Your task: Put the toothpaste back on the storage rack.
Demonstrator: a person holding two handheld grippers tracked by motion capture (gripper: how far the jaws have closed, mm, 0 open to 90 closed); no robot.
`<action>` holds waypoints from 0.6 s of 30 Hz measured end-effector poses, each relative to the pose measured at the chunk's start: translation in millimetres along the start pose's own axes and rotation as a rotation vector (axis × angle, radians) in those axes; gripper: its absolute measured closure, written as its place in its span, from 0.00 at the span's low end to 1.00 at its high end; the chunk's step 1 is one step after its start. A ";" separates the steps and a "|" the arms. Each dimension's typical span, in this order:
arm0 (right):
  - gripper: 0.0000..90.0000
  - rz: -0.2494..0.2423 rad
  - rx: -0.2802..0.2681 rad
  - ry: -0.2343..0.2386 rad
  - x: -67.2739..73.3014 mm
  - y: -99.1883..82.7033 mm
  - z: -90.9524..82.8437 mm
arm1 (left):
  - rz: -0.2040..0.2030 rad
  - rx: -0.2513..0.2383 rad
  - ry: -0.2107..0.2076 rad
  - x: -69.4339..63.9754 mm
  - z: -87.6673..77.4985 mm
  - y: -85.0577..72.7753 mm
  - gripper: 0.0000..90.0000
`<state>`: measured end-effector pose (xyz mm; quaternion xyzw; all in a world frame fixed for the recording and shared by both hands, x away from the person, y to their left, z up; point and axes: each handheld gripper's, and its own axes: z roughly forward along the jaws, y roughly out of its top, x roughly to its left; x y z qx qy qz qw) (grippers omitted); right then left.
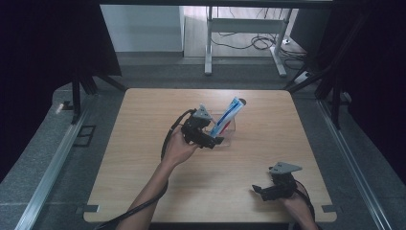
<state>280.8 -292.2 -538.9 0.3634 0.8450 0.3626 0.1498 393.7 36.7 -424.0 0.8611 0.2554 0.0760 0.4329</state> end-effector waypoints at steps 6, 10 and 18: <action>0.00 -0.008 0.001 0.000 0.4 0.1 0.3 | -0.004 0.007 0.010 -1.2 -6.9 -9.1 0.14; 0.00 -0.011 0.003 -0.001 0.8 0.2 0.4 | 0.001 0.012 0.026 -3.0 -10.9 -16.7 0.14; 0.00 -0.016 0.011 0.001 1.9 0.2 1.5 | -0.015 0.024 0.040 -5.2 -19.2 -31.8 0.14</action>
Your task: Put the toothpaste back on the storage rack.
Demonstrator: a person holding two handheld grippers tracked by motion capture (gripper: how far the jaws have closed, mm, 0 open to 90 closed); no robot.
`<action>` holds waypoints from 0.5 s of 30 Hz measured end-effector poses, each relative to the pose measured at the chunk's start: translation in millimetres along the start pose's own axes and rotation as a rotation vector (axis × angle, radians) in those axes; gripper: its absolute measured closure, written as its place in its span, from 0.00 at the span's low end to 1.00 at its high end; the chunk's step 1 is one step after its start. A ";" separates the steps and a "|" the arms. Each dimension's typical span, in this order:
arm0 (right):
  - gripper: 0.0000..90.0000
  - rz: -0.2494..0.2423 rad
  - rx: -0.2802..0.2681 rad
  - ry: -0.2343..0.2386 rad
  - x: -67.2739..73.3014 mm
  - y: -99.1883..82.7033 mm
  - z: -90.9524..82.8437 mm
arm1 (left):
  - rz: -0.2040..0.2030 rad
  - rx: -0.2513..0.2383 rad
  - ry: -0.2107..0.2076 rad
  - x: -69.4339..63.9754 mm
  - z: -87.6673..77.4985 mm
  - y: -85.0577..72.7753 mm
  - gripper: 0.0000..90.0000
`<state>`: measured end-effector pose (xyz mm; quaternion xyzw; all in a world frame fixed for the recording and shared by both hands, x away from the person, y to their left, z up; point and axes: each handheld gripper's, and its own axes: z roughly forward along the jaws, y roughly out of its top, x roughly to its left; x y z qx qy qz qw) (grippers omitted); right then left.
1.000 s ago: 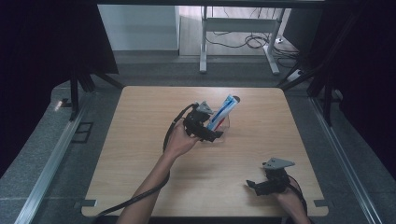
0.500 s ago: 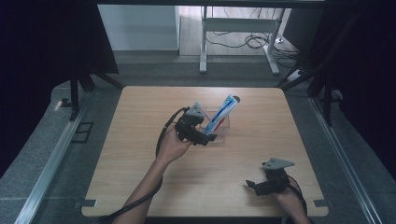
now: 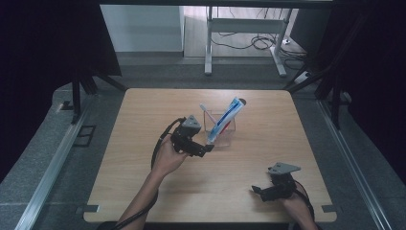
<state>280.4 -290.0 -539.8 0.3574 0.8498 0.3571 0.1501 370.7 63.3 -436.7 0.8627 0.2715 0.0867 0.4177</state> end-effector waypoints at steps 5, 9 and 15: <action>0.00 0.000 -0.002 -0.002 0.1 0.1 -0.1 | -0.011 -0.003 0.008 -0.4 -5.9 -9.1 0.14; 0.00 0.001 -0.005 -0.003 0.2 0.2 -0.2 | -0.017 -0.007 0.019 -0.4 -11.3 -17.0 0.14; 0.00 0.001 -0.003 -0.001 0.8 0.4 0.1 | -0.029 -0.001 0.038 -0.3 -18.9 -30.1 0.14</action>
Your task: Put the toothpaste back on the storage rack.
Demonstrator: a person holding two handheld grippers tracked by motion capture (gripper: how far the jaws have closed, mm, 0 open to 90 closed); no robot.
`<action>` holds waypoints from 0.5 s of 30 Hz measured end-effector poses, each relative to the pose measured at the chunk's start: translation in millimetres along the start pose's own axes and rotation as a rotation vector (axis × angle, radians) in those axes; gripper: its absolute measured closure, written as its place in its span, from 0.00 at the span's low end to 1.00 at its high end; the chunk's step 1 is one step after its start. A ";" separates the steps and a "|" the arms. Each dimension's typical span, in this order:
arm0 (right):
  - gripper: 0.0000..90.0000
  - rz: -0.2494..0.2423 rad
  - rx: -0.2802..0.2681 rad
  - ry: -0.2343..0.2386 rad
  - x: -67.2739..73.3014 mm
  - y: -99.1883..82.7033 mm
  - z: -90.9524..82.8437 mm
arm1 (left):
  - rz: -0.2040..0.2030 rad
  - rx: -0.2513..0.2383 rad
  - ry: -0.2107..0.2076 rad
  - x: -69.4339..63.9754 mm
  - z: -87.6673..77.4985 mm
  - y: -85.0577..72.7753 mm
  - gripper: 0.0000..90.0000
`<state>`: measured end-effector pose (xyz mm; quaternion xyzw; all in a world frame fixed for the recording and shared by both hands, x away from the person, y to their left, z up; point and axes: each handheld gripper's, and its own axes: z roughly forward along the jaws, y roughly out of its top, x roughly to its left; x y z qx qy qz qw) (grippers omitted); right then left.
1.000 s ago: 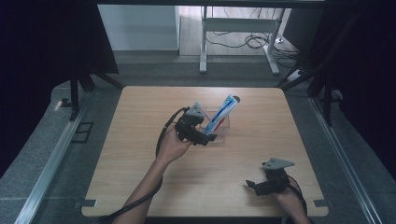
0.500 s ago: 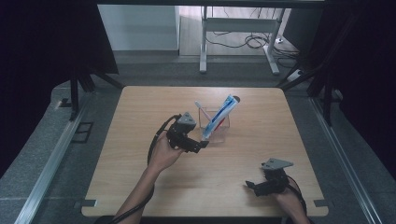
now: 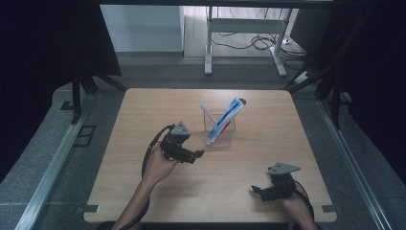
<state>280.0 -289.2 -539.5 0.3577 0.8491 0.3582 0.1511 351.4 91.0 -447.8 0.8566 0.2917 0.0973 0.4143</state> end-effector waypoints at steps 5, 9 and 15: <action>0.00 0.000 0.000 0.000 0.3 0.1 0.1 | -0.009 0.006 0.013 1.2 -7.0 -12.5 0.15; 0.00 -0.001 0.000 -0.001 0.6 0.1 0.4 | -0.018 0.009 0.020 1.7 -12.8 -20.9 0.15; 0.00 -0.002 0.002 -0.004 0.9 0.1 0.8 | -0.035 0.009 0.040 2.2 -25.7 -35.6 0.15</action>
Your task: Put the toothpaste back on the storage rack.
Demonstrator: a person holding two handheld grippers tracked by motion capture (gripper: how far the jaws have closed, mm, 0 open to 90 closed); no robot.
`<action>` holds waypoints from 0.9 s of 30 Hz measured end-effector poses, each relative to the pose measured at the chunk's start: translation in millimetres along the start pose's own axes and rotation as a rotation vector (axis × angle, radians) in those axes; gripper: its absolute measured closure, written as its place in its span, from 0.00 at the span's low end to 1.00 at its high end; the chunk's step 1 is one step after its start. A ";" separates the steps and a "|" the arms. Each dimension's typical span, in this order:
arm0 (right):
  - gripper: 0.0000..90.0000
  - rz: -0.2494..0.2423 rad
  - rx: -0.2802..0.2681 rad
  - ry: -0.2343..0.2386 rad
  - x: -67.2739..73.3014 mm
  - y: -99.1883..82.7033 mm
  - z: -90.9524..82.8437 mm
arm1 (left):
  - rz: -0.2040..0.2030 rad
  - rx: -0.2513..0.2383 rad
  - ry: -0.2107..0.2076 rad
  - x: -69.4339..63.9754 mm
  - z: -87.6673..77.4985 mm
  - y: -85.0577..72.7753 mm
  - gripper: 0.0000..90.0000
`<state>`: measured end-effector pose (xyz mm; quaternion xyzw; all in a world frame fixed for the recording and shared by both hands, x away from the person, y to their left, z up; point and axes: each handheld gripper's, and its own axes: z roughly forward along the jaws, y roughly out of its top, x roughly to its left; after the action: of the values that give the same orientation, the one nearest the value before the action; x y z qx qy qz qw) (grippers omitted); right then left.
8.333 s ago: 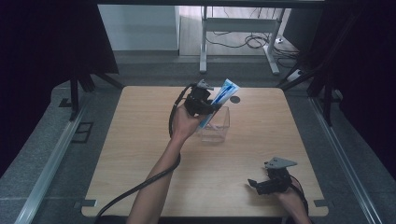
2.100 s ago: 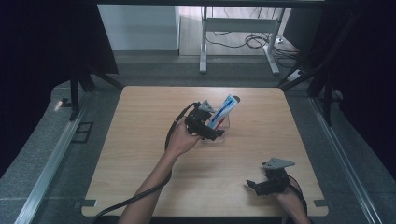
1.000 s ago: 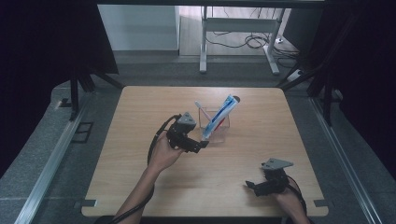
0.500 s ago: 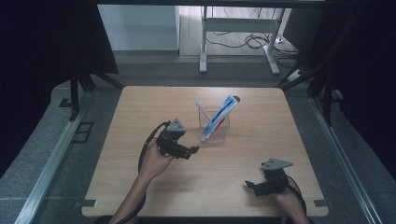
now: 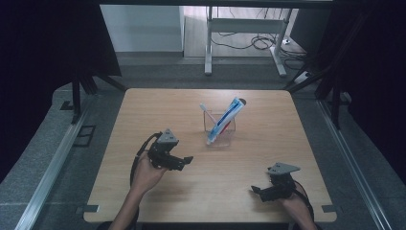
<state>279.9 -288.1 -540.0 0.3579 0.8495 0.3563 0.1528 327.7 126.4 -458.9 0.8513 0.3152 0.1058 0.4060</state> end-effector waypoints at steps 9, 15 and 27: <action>0.00 -0.001 0.002 0.001 0.1 0.0 0.1 | -0.018 0.005 0.020 0.4 -11.8 -18.5 0.15; 0.00 0.000 0.002 0.001 0.4 0.1 0.2 | -0.038 0.002 0.032 1.0 -18.4 -32.2 0.15; 0.00 -0.001 0.002 0.000 0.8 0.3 0.2 | -0.062 0.011 0.076 -2.2 -32.7 -62.8 0.15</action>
<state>279.6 -287.3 -540.0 0.3577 0.8500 0.3555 0.1526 283.4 175.1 -485.1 0.8386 0.3572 0.1236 0.3922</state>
